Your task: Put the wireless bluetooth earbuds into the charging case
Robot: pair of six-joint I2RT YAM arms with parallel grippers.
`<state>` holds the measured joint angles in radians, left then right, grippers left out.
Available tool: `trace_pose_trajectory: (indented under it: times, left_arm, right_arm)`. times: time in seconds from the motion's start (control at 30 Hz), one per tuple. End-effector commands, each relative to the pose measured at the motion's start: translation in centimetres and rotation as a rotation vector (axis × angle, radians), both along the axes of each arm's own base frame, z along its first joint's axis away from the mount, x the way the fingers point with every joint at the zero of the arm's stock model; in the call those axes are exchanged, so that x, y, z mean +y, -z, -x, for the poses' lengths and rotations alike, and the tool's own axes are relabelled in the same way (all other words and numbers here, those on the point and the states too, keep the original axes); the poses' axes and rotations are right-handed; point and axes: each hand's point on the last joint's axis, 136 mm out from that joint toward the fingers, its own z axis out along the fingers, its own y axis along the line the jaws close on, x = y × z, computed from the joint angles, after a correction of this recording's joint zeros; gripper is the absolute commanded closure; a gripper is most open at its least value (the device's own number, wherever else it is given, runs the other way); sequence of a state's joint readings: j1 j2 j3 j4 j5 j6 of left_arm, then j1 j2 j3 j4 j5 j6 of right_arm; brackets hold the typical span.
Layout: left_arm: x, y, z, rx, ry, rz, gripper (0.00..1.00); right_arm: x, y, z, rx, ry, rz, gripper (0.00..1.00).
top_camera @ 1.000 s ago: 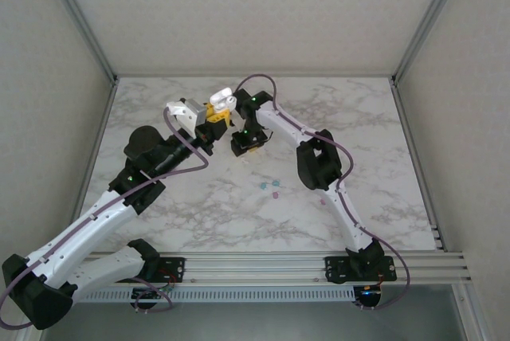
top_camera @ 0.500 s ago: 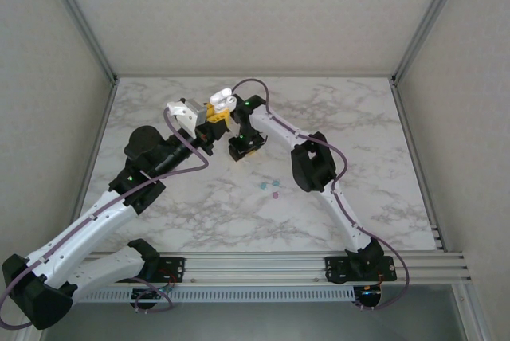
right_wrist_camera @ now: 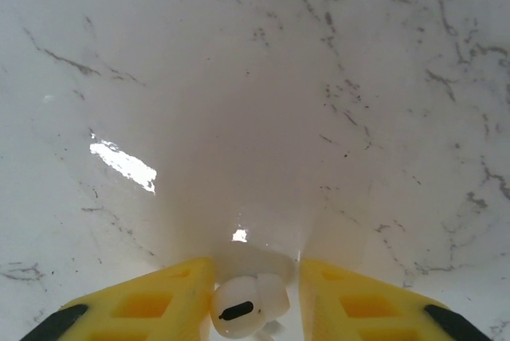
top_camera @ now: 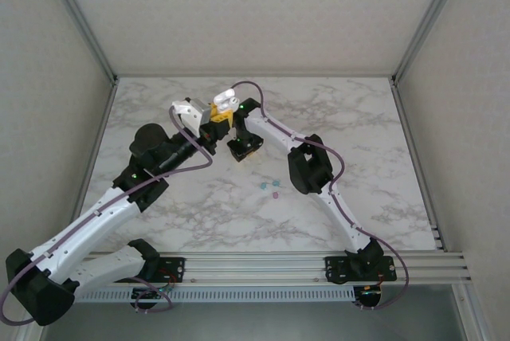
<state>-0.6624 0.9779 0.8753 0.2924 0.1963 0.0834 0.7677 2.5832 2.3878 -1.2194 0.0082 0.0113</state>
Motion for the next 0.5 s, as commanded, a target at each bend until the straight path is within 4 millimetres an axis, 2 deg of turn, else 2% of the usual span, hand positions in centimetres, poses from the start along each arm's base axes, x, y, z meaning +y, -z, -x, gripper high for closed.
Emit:
trace_pose_trajectory:
  times: [0.0, 0.17, 0.27, 0.47]
  left_arm:
    - [-0.1, -2.1, 0.4, -0.038, 0.01, 0.028, 0.87]
    - [-0.3, -2.0, 0.1, -0.028, 0.01, 0.029, 0.87]
    - [-0.5, -1.9, 0.0, -0.022, 0.015, 0.028, 0.87]
    - [-0.8, -1.9, -0.3, -0.016, 0.023, 0.027, 0.87]
  right_arm:
    - [-0.6, 0.6, 1.1, 0.029, 0.048, 0.04, 0.71]
    - [-2.2, -0.8, -0.1, 0.0, 0.166, 0.001, 0.71]
    - [-4.2, -1.3, -1.2, -0.007, 0.264, -0.021, 0.71]
    - [-8.4, -1.2, -1.6, 0.009, 0.467, -0.019, 0.7]
